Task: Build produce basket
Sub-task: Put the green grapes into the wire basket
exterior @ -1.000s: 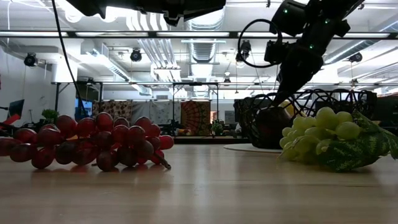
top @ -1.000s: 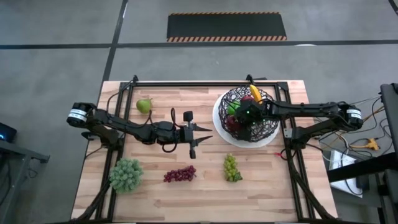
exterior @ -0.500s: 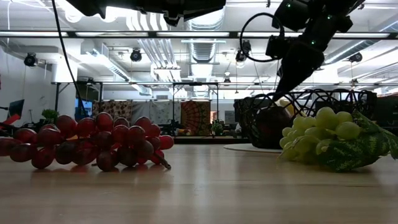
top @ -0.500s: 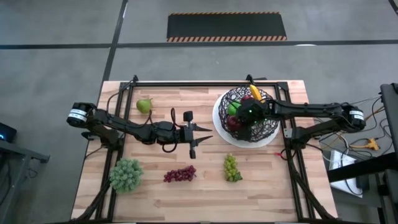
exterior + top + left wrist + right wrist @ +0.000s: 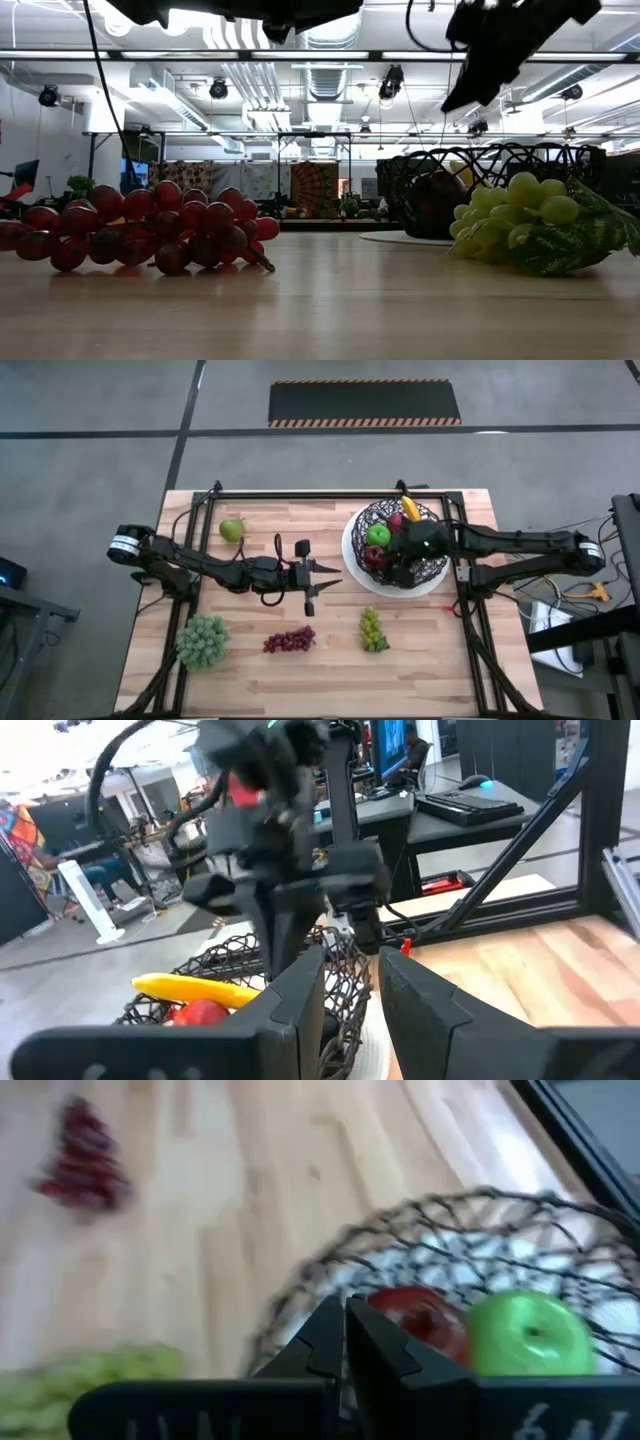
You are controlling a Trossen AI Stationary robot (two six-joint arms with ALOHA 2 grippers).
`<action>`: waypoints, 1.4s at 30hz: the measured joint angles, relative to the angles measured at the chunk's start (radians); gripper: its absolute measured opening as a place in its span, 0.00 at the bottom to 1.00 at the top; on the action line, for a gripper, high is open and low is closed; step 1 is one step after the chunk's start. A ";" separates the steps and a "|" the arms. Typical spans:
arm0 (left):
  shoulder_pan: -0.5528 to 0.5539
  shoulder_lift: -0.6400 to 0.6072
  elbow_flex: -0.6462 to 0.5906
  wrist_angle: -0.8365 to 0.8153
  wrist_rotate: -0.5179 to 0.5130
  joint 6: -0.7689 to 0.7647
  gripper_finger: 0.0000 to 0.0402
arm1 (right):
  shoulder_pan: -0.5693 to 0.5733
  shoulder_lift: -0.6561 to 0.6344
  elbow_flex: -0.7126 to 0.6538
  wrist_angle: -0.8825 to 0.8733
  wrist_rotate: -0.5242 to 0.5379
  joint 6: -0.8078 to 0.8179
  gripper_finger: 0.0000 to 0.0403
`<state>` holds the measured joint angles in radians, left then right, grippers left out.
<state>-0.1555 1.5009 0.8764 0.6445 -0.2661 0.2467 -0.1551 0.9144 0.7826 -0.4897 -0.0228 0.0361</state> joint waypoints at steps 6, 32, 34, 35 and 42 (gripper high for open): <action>-0.008 0.004 0.000 -0.005 0.000 -0.014 0.20 | 0.182 -0.023 0.000 0.061 0.000 0.087 0.02; -0.012 0.004 0.000 0.000 0.001 -0.031 0.20 | 0.653 0.226 0.181 -0.146 0.241 0.404 0.02; -0.012 0.004 0.000 0.000 0.000 -0.031 0.20 | 0.664 0.274 0.227 -0.241 0.253 0.443 0.02; -0.012 0.004 0.000 0.000 0.000 -0.030 0.20 | 0.671 0.296 0.246 -0.278 0.253 0.453 0.02; -0.012 0.004 -0.001 -0.001 0.000 -0.030 0.20 | 0.762 0.410 0.293 -0.343 0.258 0.546 0.02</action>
<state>-0.1673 1.5051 0.8755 0.6434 -0.2657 0.2170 0.6069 1.3246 1.0760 -0.8326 0.2347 0.5820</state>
